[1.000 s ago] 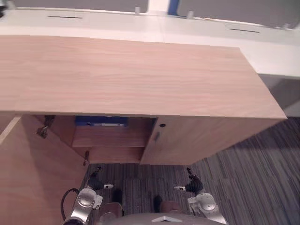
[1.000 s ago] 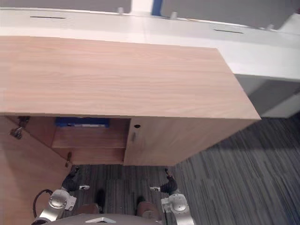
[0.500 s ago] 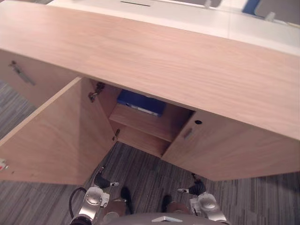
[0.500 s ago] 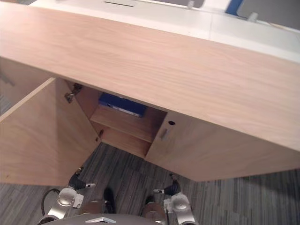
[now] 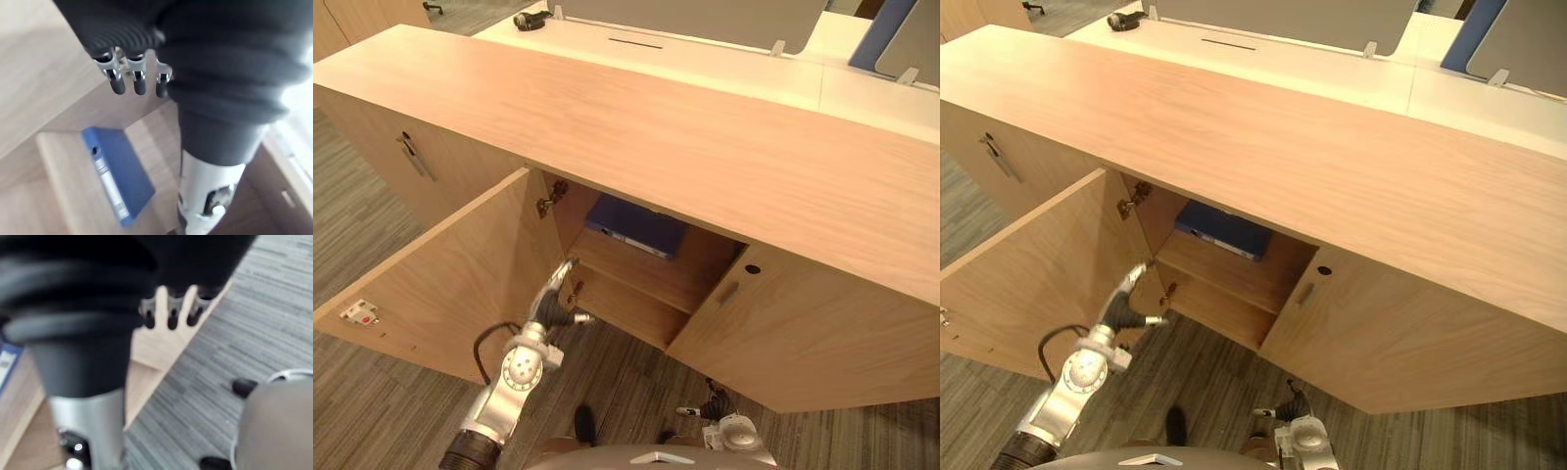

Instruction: Walk over to the cabinet, pick up the folder, carry it to the office cabinet, place the folder inside the office cabinet, then close the office cabinet door

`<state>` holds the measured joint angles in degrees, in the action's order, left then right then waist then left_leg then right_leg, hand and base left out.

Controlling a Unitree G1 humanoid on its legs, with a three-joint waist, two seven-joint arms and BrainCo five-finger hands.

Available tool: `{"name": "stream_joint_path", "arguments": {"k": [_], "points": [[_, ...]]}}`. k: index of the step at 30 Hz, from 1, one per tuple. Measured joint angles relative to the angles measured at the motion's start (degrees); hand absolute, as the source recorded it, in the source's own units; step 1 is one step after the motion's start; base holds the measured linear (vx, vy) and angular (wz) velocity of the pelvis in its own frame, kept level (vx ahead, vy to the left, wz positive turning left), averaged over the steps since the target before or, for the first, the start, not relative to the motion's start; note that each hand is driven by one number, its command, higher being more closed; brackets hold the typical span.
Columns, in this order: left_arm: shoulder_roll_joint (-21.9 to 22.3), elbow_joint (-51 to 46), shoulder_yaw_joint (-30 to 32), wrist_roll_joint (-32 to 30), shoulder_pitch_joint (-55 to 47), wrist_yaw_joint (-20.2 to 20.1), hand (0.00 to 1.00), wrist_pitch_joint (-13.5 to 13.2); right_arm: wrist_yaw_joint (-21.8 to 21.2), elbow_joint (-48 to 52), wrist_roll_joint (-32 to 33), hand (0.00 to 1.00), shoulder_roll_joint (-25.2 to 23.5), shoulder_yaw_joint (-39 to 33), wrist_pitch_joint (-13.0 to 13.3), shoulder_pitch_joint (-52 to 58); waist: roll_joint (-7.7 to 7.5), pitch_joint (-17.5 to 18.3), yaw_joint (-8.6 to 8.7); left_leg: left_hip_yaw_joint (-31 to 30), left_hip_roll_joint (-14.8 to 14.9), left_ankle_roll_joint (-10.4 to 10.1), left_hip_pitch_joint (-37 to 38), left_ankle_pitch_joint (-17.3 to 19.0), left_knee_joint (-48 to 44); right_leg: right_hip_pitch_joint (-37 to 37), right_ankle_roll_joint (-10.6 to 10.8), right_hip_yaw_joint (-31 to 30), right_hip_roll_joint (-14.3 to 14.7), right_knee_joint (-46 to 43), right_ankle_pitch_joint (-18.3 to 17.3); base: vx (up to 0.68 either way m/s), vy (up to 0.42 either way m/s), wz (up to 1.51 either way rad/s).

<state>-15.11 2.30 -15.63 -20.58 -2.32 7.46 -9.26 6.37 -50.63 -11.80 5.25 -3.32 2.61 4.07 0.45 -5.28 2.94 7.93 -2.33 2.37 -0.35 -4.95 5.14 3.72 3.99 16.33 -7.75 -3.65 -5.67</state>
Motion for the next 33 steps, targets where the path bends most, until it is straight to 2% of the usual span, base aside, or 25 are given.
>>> {"name": "stream_joint_path", "arguments": {"k": [4, 7, 9, 14, 16, 24, 30, 33], "points": [[-1.05, -4.96, 3.1, -1.08, 3.03, 1.43, 0.0, -0.41, -0.08, -1.04, -1.02, 0.0, -0.01, 0.35, -0.04, -0.6, 0.0, 0.05, -0.03, -0.07, 0.37, -0.08, 1.56, 0.05, 0.0, 2.27, 0.14, 0.16, 0.61, 0.6, 0.52, 0.05, -0.042, 0.0], [-3.14, -6.21, 9.08, -1.12, 4.77, 3.35, 0.0, -0.39, -0.21, -2.33, -1.19, 0.0, -0.02, 0.37, -0.29, -1.41, -0.18, -0.02, -0.18, -0.04, 1.03, -0.25, 2.26, -0.07, 0.0, 2.95, -0.06, 0.13, 1.41, 0.63, 0.61, 0.0, -0.05, -0.02], [-4.97, -6.17, 13.88, -1.11, 4.8, 4.85, 0.0, 0.35, -0.94, -2.39, -1.44, 0.0, 0.0, 0.3, -0.36, -1.42, -0.5, -0.12, -0.33, -0.02, 1.56, -0.34, 3.38, -0.02, 0.01, 4.09, -0.55, 0.11, 1.92, 0.67, 0.34, -0.01, -0.061, -0.02], [-8.71, -5.73, 22.94, -1.11, 4.8, 5.44, 0.0, 2.22, -2.5, -2.38, -1.61, 0.0, 0.15, -0.41, -0.64, -1.02, -0.81, -0.04, -1.62, -0.02, 2.62, -1.44, 3.81, -0.02, 0.02, 4.23, -1.55, 0.03, 2.64, 0.95, -0.27, -0.05, -0.043, -0.01], [-11.97, -4.95, 27.06, -1.13, 4.8, 5.8, 0.0, 3.28, -2.64, -2.37, -1.67, 0.0, 0.09, -1.7, -0.72, -0.61, -1.17, 0.12, -2.16, -0.04, 2.99, -2.0, 3.78, 0.32, 0.02, 4.27, -1.6, 0.02, 2.96, 1.33, -0.28, -0.02, -0.015, -0.01], [-18.55, -1.29, 32.43, -3.5, 4.91, 5.71, 0.0, 6.39, -4.0, -2.38, -2.11, 0.0, 0.27, -3.71, -1.84, 1.2, -2.1, 0.69, -3.73, -0.35, 2.61, -2.01, 3.45, 0.37, 0.02, 4.79, -1.0, 0.1, 3.09, 1.97, 0.36, 0.03, -0.002, 0.0], [-20.53, 4.08, 36.12, -4.44, 4.97, 2.2, 0.0, 9.15, -5.16, -2.36, -2.13, 0.0, 0.39, -4.05, -2.54, 1.37, -1.98, 0.61, -4.56, -0.56, 2.48, -2.05, 3.41, 0.6, 0.02, 5.01, -1.2, 0.23, 3.14, 2.34, 0.24, 0.01, 0.0, 0.0], [-21.07, 6.88, 36.36, -3.95, 4.96, 0.24, 0.0, 9.44, -6.28, -2.23, -2.16, 0.0, 0.58, -4.04, -2.86, 2.0, -1.93, 0.56, -4.99, -1.28, 2.47, -2.12, 3.12, 0.72, 0.03, 4.97, -1.8, 0.68, 3.15, 2.29, -0.36, 0.0, -0.015, 0.09]]}}
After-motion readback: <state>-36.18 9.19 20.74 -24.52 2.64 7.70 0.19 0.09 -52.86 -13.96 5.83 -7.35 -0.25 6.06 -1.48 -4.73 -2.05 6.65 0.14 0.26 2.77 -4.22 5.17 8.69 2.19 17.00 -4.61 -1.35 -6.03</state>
